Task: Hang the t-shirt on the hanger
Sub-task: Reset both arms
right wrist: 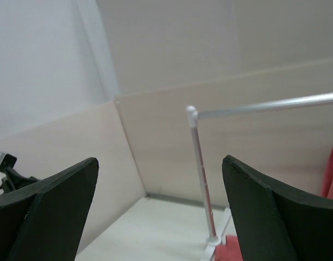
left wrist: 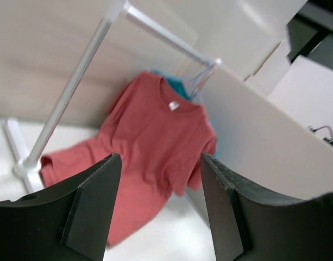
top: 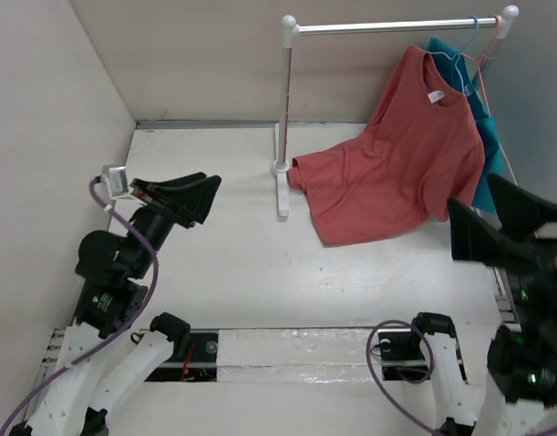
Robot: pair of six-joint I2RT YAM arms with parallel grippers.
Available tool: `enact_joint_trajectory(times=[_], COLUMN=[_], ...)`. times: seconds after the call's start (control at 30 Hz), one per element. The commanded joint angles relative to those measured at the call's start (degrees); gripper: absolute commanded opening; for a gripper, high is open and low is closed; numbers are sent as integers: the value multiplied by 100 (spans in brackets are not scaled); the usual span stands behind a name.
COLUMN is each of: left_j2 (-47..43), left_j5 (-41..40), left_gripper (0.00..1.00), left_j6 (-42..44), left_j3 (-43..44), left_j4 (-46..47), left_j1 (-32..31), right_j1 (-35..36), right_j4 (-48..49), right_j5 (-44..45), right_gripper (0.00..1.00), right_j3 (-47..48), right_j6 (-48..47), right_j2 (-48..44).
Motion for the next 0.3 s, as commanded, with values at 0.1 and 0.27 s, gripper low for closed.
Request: enact_joint_trajectory(times=[0.1,0.27], left_j2=[-318,-345], left_j5=[-158,-123], left_gripper=[56,57], left_j6=[239,46], left_j3=[620,436], left_j4=[-85,-102], left_j1=[7,7], right_j1=[399,514], right_j4=[-1098,-1019], right_j5=[949,1117], right_gripper=[100,100], right_j3=[268,13], right_j6=[-684,-667], right_j2=[-871,-917])
